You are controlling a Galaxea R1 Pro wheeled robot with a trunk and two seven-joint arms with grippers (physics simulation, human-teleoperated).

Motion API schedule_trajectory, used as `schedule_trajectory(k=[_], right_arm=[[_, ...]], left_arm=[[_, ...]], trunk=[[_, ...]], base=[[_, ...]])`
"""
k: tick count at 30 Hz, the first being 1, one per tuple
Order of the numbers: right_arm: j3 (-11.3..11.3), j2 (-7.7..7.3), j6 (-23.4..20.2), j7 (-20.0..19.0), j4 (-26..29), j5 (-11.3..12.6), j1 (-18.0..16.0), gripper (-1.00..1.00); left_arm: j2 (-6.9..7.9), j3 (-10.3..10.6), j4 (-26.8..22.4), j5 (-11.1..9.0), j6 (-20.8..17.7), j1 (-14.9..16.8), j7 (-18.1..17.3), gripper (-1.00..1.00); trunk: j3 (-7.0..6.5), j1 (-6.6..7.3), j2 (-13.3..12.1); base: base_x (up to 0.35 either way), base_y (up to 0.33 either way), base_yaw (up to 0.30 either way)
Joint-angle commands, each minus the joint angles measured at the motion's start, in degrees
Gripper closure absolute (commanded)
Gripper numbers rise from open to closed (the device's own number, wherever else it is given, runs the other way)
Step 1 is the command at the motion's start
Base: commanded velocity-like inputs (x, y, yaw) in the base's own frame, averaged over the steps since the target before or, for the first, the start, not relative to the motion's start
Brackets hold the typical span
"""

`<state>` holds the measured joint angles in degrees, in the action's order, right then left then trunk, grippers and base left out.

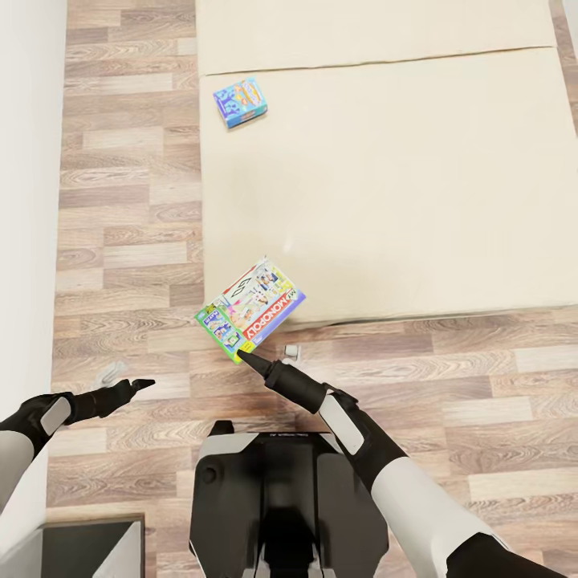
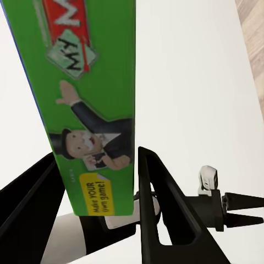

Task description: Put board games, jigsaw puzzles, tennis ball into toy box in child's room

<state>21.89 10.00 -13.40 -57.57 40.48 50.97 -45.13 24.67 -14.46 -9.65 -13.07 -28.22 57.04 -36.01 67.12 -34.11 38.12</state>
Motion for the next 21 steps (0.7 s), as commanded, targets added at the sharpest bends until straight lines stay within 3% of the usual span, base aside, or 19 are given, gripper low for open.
schedule_trajectory(k=[1,21], right_arm=[[0.1,0.00,-0.6,-0.1,-0.1,0.6,0.0,1.00],[0.1,0.00,-0.4,-0.2,0.0,0.5,0.0,1.00]], left_arm=[[0.02,0.0,0.0,-0.5,-0.5,0.0,0.0,-1.00],[0.09,0.0,0.0,-0.6,-0.5,0.0,0.0,-1.00]], trunk=[[-0.16,0.20,-0.4],[-3.93,4.60,-8.4]], base=[[0.000,0.000,0.000],[0.000,0.000,0.000]])
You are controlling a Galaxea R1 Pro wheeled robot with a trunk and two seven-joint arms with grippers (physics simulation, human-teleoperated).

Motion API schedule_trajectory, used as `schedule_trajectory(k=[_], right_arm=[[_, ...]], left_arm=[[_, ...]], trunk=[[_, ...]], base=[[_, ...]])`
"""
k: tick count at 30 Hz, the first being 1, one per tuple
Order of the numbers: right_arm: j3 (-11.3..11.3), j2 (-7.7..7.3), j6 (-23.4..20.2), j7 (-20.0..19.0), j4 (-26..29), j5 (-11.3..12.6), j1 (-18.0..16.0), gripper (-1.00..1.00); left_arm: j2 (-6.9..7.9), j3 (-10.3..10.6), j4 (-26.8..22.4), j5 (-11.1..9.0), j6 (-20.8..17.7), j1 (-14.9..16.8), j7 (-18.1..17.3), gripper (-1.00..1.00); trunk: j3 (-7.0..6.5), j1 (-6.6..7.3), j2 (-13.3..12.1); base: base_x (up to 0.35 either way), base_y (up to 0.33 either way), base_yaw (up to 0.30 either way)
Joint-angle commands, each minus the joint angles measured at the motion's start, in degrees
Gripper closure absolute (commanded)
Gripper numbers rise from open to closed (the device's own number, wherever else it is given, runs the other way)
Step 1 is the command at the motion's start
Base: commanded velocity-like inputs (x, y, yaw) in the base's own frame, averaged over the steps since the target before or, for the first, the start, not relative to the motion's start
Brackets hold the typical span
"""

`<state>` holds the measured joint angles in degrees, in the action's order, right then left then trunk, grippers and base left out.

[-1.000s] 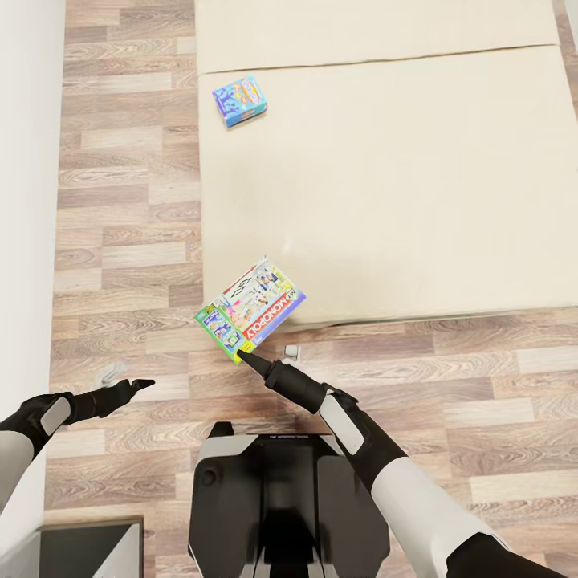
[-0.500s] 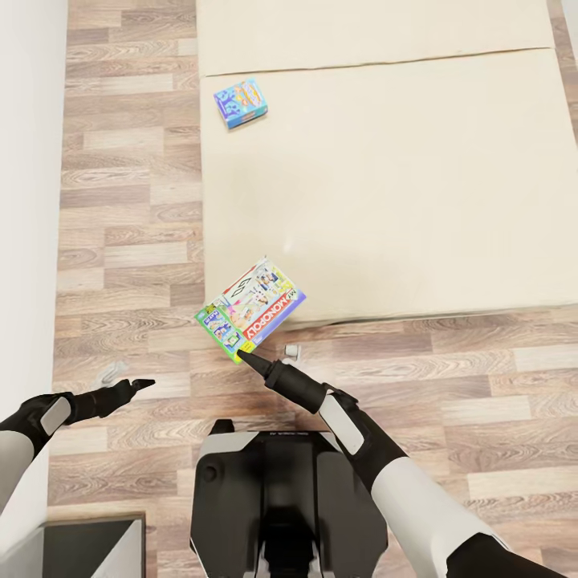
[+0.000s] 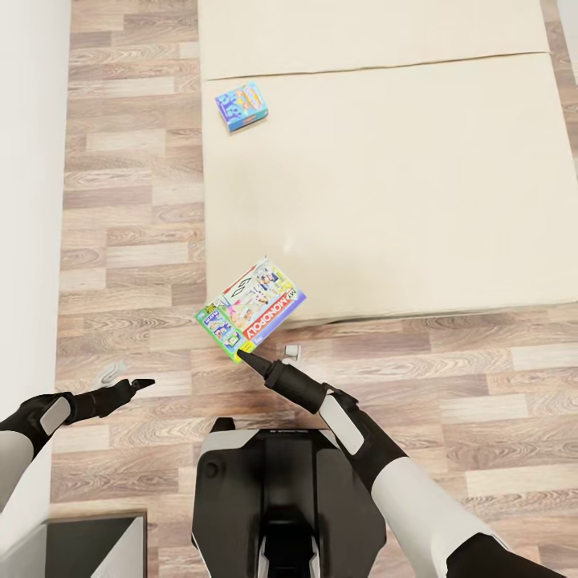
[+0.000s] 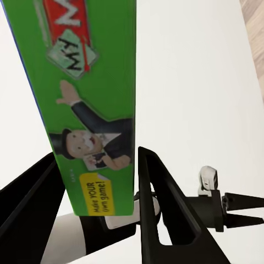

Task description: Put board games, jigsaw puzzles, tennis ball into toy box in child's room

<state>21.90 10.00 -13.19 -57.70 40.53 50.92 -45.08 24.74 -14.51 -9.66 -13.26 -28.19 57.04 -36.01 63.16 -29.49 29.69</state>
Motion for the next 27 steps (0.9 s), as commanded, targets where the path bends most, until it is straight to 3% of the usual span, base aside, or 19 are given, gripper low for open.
schedule_trajectory(k=[1,17,27], right_arm=[[0.1,0.00,-0.6,-0.1,0.0,0.6,0.0,1.00],[0.2,0.00,-0.4,0.1,-0.1,0.4,0.0,1.00],[0.2,0.00,-0.4,0.2,0.0,0.3,0.0,1.00]], left_arm=[[0.03,0.0,0.0,-0.4,-0.5,0.0,0.0,-1.00],[0.00,0.0,0.0,-0.3,-0.5,0.0,0.0,-1.00],[0.04,0.0,0.0,-0.4,-0.5,0.0,0.0,-1.00]], trunk=[[-0.22,0.19,-0.4],[-4.55,3.71,-6.8],[-5.50,3.71,-6.8]], base=[[0.000,0.000,0.000],[0.000,0.000,0.000],[0.000,0.000,0.000]])
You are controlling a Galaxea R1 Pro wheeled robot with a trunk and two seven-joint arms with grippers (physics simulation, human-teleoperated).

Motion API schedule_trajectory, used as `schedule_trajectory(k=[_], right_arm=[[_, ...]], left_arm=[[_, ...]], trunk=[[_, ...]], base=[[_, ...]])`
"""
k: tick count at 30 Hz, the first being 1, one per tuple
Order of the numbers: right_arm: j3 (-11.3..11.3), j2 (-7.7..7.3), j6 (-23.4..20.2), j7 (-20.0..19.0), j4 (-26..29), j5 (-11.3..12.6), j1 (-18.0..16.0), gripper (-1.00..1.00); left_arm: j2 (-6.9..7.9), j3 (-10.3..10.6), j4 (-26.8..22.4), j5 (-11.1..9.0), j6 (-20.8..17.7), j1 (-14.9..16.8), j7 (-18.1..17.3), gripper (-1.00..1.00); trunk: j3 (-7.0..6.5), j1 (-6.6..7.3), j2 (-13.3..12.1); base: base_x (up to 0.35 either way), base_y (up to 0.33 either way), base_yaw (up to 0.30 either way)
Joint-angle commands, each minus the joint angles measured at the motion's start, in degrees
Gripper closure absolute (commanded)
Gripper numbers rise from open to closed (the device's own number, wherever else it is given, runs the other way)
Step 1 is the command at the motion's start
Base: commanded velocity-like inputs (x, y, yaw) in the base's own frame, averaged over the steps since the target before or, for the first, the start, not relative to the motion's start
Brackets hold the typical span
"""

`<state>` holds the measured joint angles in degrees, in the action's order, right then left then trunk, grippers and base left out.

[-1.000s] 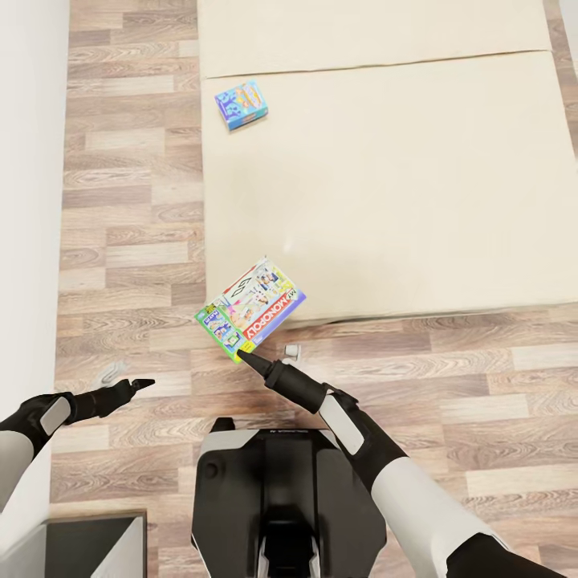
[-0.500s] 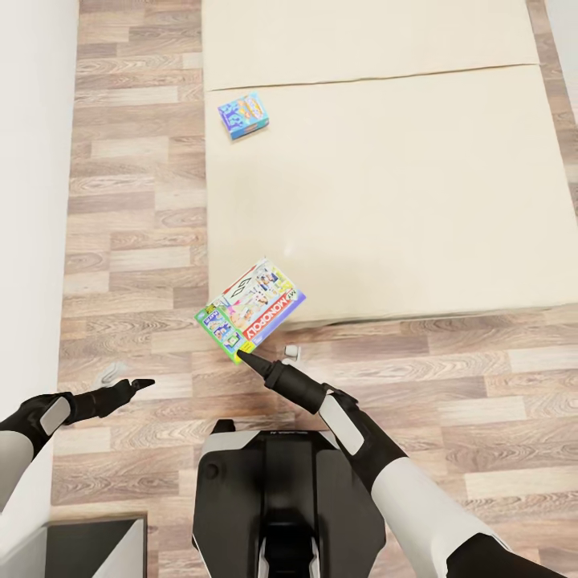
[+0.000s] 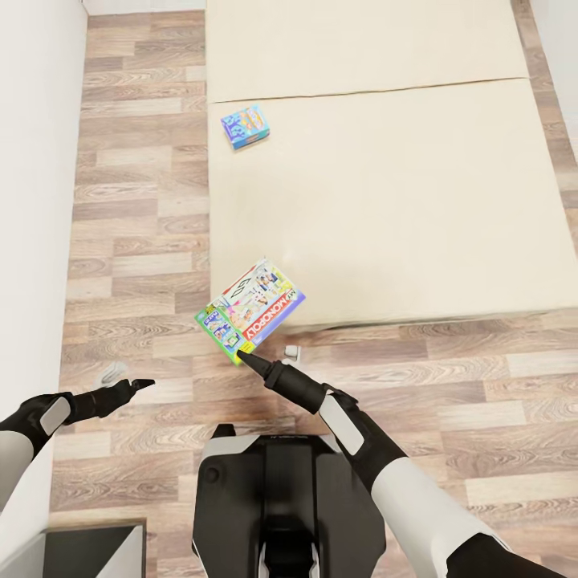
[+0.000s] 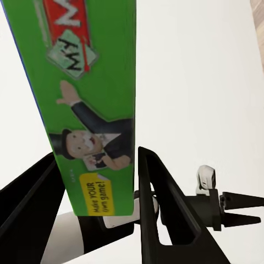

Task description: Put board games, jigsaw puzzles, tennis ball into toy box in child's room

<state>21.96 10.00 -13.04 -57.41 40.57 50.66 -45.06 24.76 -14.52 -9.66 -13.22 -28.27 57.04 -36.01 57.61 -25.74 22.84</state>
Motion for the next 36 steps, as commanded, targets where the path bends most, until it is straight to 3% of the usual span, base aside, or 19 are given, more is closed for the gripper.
schedule_trajectory(k=[1,12,17,36], right_arm=[[0.1,0.00,-0.6,-0.1,-0.1,0.6,0.0,1.00],[0.1,0.00,-0.6,0.0,-0.1,0.4,0.0,1.00],[0.0,0.00,-0.6,0.0,-0.1,-1.2,0.0,1.00],[0.0,0.00,0.6,0.3,-0.3,-1.8,0.0,1.00]], left_arm=[[0.03,0.0,0.0,-0.5,-0.5,0.0,0.0,-1.00],[0.09,0.0,0.0,-0.5,-0.5,0.0,0.0,-1.00],[0.05,0.0,0.0,-0.4,-0.5,0.0,0.0,-1.00],[0.15,0.0,0.0,-0.5,-0.6,0.0,0.0,-1.00]], trunk=[[-0.05,-0.04,0.1],[-1.09,-0.04,0.1],[-1.53,-0.04,0.1],[-1.69,-0.04,0.1]], base=[[0.000,0.000,0.000],[0.000,0.000,0.000],[0.000,0.000,0.000],[0.000,0.000,0.000]])
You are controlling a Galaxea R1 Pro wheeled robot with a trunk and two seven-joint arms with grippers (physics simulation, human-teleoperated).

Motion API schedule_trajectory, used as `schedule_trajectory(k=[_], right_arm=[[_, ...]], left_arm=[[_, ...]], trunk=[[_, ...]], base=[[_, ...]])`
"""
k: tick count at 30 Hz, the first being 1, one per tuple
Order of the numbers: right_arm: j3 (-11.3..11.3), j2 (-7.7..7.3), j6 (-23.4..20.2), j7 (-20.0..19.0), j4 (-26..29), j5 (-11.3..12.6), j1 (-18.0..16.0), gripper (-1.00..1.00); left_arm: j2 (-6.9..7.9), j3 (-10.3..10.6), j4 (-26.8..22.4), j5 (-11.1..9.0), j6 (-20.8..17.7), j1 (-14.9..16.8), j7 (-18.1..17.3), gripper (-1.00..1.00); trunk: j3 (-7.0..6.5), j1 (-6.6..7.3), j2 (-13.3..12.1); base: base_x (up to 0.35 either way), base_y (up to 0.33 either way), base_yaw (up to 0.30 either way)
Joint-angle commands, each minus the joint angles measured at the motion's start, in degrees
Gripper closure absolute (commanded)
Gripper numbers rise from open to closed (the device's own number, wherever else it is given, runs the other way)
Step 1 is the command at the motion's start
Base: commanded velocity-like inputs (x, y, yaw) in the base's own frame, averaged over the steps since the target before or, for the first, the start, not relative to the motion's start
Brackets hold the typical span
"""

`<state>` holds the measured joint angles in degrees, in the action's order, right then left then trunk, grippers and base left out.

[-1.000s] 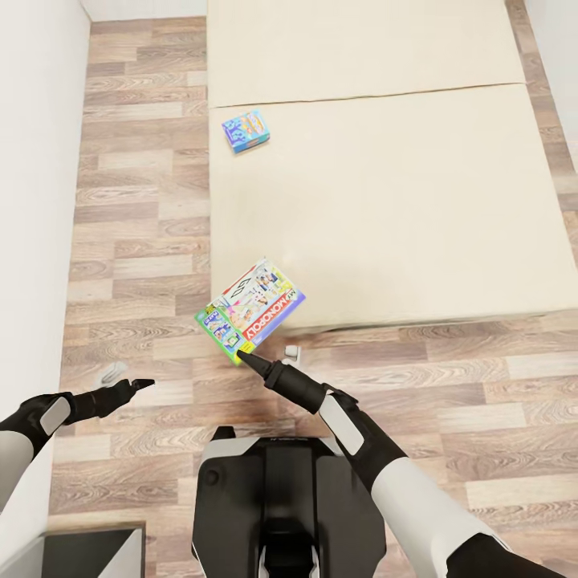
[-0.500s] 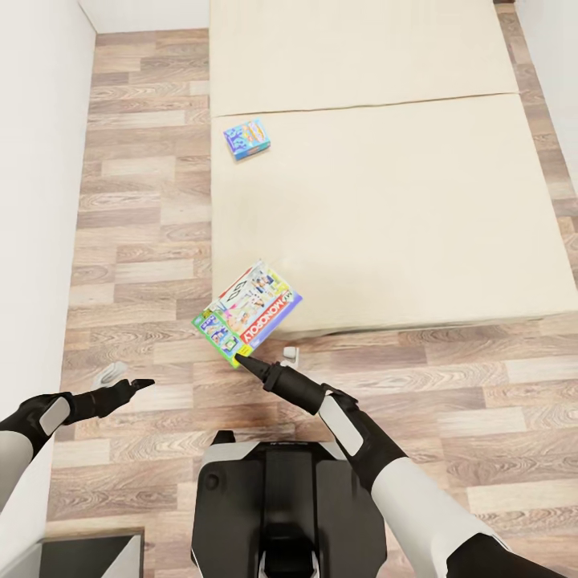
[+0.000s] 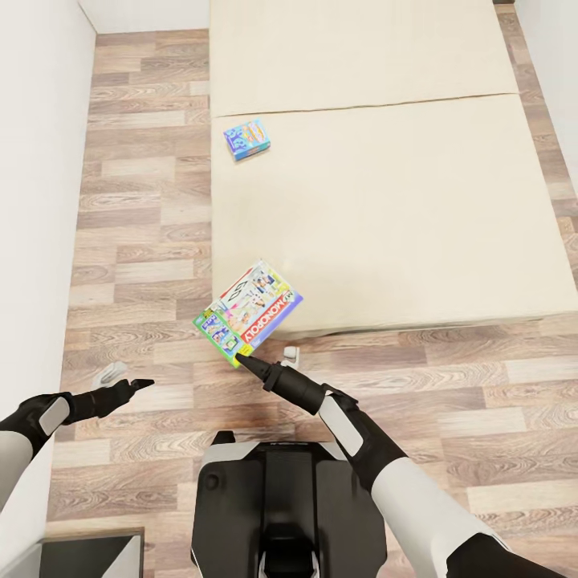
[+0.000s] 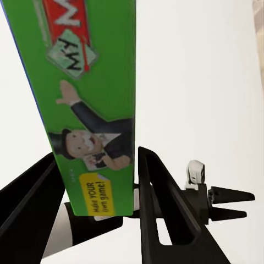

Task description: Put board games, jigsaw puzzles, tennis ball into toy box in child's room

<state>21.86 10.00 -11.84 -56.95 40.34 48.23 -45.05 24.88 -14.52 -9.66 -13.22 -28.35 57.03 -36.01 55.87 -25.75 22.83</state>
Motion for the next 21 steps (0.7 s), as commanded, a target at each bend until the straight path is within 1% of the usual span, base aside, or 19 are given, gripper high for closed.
schedule_trajectory(k=[1,14,21], right_arm=[[0.1,0.00,-0.6,-0.1,-0.1,0.6,0.0,1.00],[0.2,0.00,1.1,2.6,-0.1,0.6,0.0,1.00],[0.2,0.00,1.8,2.9,-0.3,0.6,0.0,1.00]], left_arm=[[0.08,0.0,0.0,-0.5,-0.5,0.0,0.0,-1.00],[0.01,0.1,0.0,-0.4,-0.6,0.0,0.0,-1.00],[-0.01,0.1,0.0,-0.4,-0.6,0.0,0.0,-1.00]], trunk=[[0.05,-0.03,0.1],[0.05,-0.03,0.1],[-0.35,-0.03,0.1]], base=[[0.000,0.000,0.000],[0.000,0.000,0.000],[0.000,0.000,-0.069]])
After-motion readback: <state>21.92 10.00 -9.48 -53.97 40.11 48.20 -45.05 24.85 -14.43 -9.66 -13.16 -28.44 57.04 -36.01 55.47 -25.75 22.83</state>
